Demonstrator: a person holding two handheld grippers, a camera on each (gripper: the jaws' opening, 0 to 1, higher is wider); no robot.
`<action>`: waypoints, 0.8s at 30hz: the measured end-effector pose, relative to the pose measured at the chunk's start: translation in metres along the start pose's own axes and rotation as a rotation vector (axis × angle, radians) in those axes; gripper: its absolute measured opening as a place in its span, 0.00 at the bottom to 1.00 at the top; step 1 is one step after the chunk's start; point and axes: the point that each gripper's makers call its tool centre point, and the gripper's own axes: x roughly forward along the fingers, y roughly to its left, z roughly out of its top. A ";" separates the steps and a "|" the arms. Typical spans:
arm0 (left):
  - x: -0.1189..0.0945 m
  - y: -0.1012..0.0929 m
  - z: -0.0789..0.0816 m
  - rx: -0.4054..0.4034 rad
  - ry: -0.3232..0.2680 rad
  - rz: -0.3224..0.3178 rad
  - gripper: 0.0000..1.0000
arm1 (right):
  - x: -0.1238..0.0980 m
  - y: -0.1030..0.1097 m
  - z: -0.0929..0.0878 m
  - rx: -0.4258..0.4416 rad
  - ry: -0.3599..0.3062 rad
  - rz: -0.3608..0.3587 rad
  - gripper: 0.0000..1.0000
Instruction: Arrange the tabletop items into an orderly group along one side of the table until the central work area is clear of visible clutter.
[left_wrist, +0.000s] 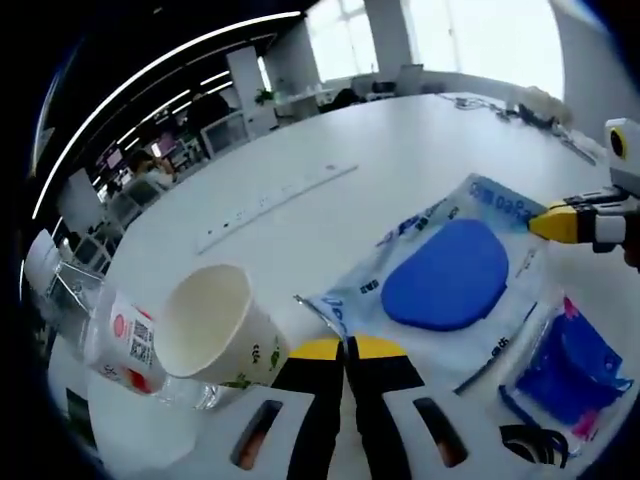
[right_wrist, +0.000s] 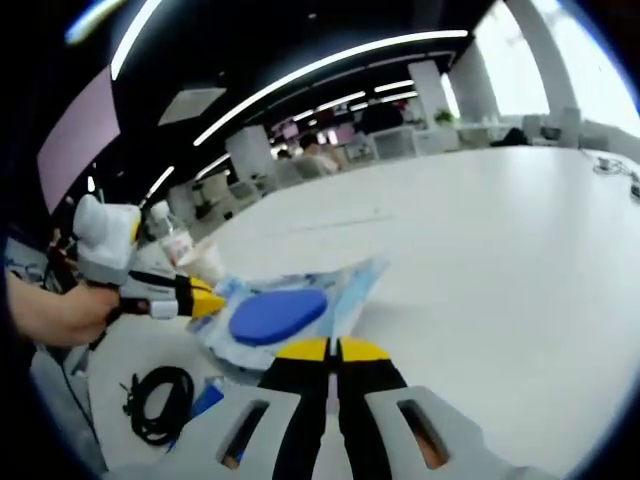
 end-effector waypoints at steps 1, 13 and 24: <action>0.002 0.001 0.000 0.005 0.002 0.007 0.02 | 0.001 0.000 0.000 -0.003 0.001 0.002 0.00; 0.020 0.009 0.006 0.047 -0.009 0.034 0.02 | 0.014 -0.008 0.004 -0.003 -0.032 0.002 0.00; 0.025 0.015 0.004 0.086 0.017 0.083 0.02 | 0.024 -0.009 0.003 -0.005 -0.033 0.002 0.00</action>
